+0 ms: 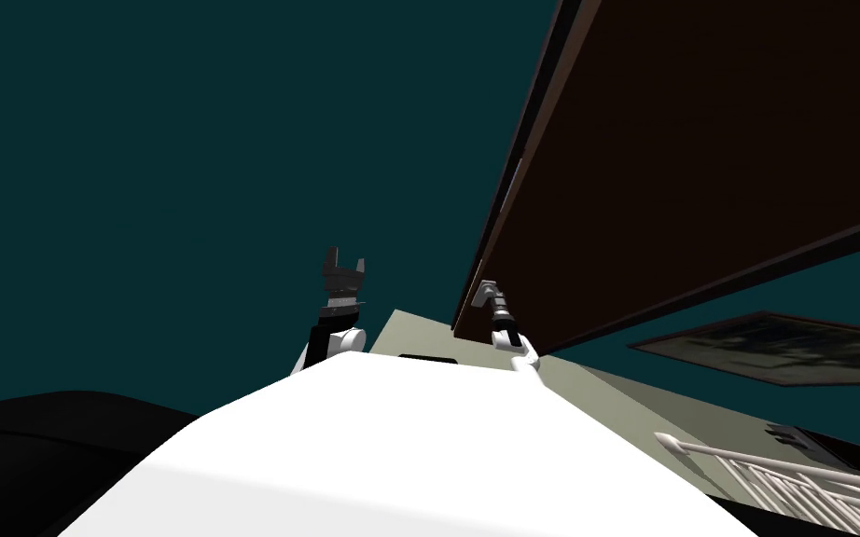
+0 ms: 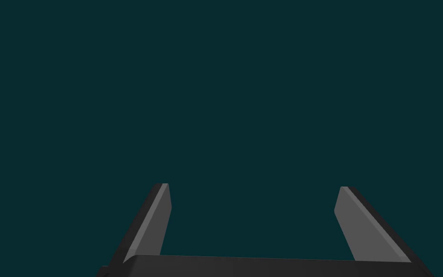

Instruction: Pull the door open

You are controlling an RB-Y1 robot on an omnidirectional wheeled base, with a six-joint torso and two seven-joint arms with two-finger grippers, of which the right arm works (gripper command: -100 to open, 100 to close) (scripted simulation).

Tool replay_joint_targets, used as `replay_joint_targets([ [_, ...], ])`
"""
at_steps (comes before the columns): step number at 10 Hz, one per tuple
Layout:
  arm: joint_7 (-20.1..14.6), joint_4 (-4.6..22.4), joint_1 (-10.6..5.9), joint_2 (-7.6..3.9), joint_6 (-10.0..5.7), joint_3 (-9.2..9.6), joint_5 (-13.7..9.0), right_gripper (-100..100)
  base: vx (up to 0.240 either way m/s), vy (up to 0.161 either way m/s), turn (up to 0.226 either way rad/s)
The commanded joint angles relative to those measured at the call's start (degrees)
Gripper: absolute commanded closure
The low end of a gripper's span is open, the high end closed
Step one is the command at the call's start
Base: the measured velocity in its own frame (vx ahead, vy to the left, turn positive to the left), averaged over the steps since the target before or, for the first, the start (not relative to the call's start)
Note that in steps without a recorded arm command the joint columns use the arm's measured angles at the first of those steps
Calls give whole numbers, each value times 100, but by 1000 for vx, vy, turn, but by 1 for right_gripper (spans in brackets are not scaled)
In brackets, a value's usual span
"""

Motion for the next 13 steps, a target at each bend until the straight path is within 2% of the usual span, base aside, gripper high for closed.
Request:
replay_joint_targets([
  [1,-286,-59,-76,3,-60,195,-286,100,-51,-36,95],
  [2,-294,-59,-76,3,-60,195,-344,100,-42,-25,43],
  [3,-530,-51,-86,-44,-62,287,-583,100,-54,-29,61],
  [4,-532,-51,-86,-44,-62,287,-641,100,-51,-31,43],
  [5,-761,-43,-96,-92,-64,380,-877,100,-57,-24,84],
  [7,-770,-43,-96,-92,-64,380,-937,100,-29,-19,12],
  [8,-1008,-35,-106,-139,-67,472,-1217,100,-43,-19,94],
  [9,-1008,-35,-106,-139,-67,472,-1234,100,-49,-25,34],
  [10,-1199,-26,-117,-186,-69,564,-1483,100,-70,-24,81],
  [11,-1246,-26,-117,-186,-69,564,-1531,100,-47,-20,34],
  [12,-1449,-18,-127,-233,-71,656,-1775,100,-45,-20,74],
  [13,-1484,-18,-127,-233,-71,656,-1828,100,-42,-27,36],
])
